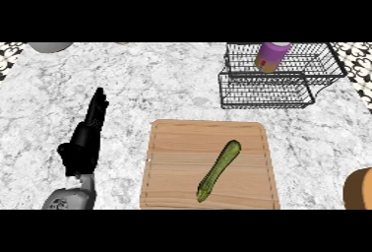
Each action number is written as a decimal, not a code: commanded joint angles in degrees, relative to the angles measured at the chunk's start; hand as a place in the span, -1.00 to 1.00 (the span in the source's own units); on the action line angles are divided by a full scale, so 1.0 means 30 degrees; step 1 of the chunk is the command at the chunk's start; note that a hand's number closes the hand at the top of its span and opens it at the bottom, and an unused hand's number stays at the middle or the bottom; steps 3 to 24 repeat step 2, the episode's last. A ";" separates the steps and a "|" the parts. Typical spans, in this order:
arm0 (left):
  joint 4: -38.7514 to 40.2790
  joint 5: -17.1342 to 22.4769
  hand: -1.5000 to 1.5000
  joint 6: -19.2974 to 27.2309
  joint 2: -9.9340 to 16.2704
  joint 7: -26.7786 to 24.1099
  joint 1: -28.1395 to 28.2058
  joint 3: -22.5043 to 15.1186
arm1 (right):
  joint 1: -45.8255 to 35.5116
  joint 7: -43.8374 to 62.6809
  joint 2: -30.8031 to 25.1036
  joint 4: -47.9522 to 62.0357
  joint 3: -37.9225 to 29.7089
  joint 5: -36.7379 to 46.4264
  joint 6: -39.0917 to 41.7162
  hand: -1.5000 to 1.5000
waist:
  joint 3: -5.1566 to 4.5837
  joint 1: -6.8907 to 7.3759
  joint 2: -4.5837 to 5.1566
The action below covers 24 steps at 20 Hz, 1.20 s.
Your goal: Pick the can from the cutting board and place it in the tiered basket
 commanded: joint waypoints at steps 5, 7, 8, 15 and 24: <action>-0.1394 0.0017 0.00 -0.0333 0.0187 0.0597 0.0955 -0.0361 | 0.3989 -0.1223 -0.0413 -0.2447 -0.4875 -0.5539 0.2856 -1.00 | 0.0013 0.0030 -0.0033; -0.1394 0.0017 0.00 -0.0333 0.0187 0.0597 0.0955 -0.0361 | 0.3989 -0.1223 -0.0413 -0.2447 -0.4875 -0.5539 0.2856 -1.00 | 0.0013 0.0030 -0.0033; -0.1394 0.0017 0.00 -0.0333 0.0187 0.0597 0.0955 -0.0361 | 0.3989 -0.1223 -0.0413 -0.2447 -0.4875 -0.5539 0.2856 -1.00 | 0.0013 0.0030 -0.0033; -0.1394 0.0017 0.00 -0.0333 0.0187 0.0597 0.0955 -0.0361 | 0.3989 -0.1223 -0.0413 -0.2447 -0.4875 -0.5539 0.2856 -1.00 | 0.0013 0.0030 -0.0033; -0.1394 0.0017 0.00 -0.0333 0.0187 0.0597 0.0955 -0.0361 | 0.3989 -0.1223 -0.0413 -0.2447 -0.4875 -0.5539 0.2856 -1.00 | 0.0013 0.0030 -0.0033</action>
